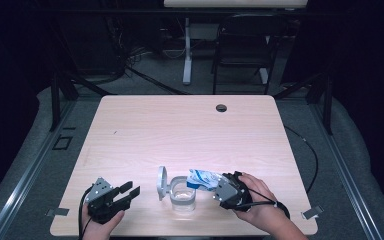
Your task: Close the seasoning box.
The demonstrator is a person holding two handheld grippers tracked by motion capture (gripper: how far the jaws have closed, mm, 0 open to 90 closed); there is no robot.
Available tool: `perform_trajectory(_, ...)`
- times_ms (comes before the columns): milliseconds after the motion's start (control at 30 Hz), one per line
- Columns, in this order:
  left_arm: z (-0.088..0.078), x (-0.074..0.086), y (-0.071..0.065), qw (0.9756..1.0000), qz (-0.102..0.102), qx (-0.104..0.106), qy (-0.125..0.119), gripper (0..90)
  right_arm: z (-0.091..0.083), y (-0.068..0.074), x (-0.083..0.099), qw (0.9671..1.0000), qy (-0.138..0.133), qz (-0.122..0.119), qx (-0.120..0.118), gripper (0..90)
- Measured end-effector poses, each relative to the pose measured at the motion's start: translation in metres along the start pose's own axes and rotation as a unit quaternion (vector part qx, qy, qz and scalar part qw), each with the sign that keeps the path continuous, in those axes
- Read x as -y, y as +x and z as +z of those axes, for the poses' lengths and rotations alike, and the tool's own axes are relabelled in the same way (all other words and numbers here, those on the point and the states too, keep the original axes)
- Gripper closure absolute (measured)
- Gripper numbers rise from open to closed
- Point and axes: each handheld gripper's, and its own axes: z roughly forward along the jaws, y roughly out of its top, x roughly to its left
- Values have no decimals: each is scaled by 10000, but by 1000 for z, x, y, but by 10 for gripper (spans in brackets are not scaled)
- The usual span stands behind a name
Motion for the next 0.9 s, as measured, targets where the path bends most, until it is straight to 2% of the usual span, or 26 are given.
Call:
perform_trajectory(333, 0, 0, 0, 10000, 11, 6, -10, 607, 0, 2, -4, 9991, 159, -358, 179, 476)
perform_trajectory(533, 0, 0, 0, 10000, -11, 11, -14, 607, 0, 2, -6, 9988, 229, -376, 209, 476)
perform_trajectory(900, 0, 0, 0, 10000, -3, -14, -46, 607, 0, 1, -8, 9970, 448, -589, 234, 477)
